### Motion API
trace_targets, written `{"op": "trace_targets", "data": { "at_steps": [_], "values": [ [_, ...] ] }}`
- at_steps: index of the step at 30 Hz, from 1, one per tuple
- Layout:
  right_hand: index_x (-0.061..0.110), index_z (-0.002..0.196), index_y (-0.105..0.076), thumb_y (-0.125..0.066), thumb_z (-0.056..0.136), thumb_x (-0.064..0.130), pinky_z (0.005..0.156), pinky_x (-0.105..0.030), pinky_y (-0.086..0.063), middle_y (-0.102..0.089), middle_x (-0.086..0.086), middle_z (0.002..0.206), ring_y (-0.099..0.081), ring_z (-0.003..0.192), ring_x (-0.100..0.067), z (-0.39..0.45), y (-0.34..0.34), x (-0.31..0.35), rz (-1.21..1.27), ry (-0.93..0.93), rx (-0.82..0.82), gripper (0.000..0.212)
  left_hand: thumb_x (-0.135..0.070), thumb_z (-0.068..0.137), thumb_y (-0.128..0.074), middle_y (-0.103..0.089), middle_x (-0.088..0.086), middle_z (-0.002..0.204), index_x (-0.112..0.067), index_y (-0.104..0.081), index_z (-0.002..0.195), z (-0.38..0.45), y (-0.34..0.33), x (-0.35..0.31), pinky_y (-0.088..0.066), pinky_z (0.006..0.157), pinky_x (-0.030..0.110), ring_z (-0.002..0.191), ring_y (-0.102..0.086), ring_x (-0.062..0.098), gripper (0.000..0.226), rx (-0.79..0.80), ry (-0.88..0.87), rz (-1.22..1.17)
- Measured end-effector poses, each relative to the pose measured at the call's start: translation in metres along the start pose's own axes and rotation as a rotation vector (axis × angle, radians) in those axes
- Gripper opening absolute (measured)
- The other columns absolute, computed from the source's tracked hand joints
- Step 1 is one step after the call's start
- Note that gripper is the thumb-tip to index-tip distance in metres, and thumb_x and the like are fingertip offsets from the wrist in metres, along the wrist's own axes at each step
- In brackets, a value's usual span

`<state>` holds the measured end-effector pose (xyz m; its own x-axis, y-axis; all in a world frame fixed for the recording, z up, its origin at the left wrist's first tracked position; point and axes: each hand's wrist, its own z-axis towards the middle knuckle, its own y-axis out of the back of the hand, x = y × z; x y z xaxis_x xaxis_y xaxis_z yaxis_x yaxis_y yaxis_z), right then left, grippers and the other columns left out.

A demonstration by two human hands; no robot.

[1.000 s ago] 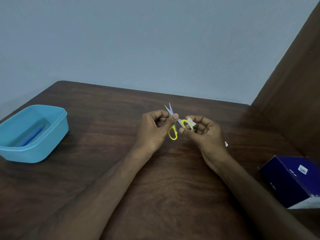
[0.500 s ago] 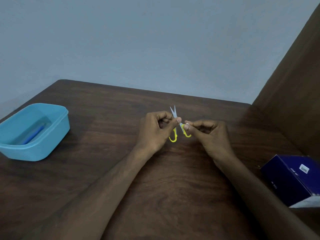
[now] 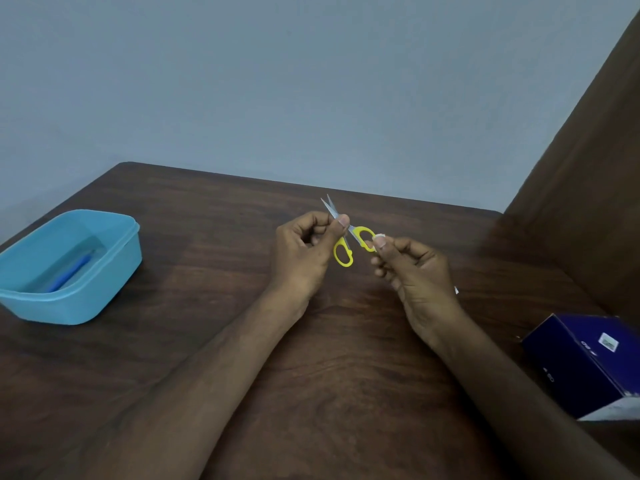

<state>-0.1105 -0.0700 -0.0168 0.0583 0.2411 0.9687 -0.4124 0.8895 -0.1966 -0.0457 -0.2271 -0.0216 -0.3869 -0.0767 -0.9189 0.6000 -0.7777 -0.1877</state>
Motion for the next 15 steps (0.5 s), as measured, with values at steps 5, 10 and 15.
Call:
{"op": "trace_targets", "data": {
  "at_steps": [5,10,15],
  "values": [
    [0.014,0.085,-0.082,-0.082,0.081,0.022,0.069,-0.022,-0.055,-0.077,-0.003,0.09,-0.064,0.075,-0.006,-0.0042,-0.0087,-0.0031,0.103,-0.119,0.009,0.009,-0.025,0.098,-0.078,-0.06,0.004,0.073,-0.011,-0.077,0.082,-0.0002,-0.0021,-0.0038,-0.041,0.065,0.017,0.073,-0.048,0.012,0.022,-0.074,0.057,-0.103],
    [0.011,0.09,-0.082,-0.08,0.091,0.012,0.068,-0.024,-0.051,-0.078,-0.005,0.093,-0.059,0.074,-0.007,-0.0033,-0.0077,-0.0064,0.013,-0.07,-0.005,0.003,-0.026,0.098,-0.079,-0.057,-0.001,0.071,-0.015,-0.075,0.076,-0.0006,-0.0022,-0.0045,-0.039,0.063,0.016,0.072,-0.045,0.011,0.025,-0.085,0.061,-0.087],
    [0.014,0.081,-0.081,-0.084,0.087,0.015,0.066,-0.026,-0.05,-0.076,-0.014,0.095,-0.058,0.072,-0.008,-0.0051,-0.0102,-0.0038,-0.01,-0.072,-0.008,0.007,-0.026,0.098,-0.078,-0.063,-0.002,0.072,-0.015,-0.076,0.078,-0.0002,-0.0013,-0.0034,-0.043,0.066,0.014,0.071,-0.051,0.007,0.023,-0.077,0.073,-0.096]
  ]
}}
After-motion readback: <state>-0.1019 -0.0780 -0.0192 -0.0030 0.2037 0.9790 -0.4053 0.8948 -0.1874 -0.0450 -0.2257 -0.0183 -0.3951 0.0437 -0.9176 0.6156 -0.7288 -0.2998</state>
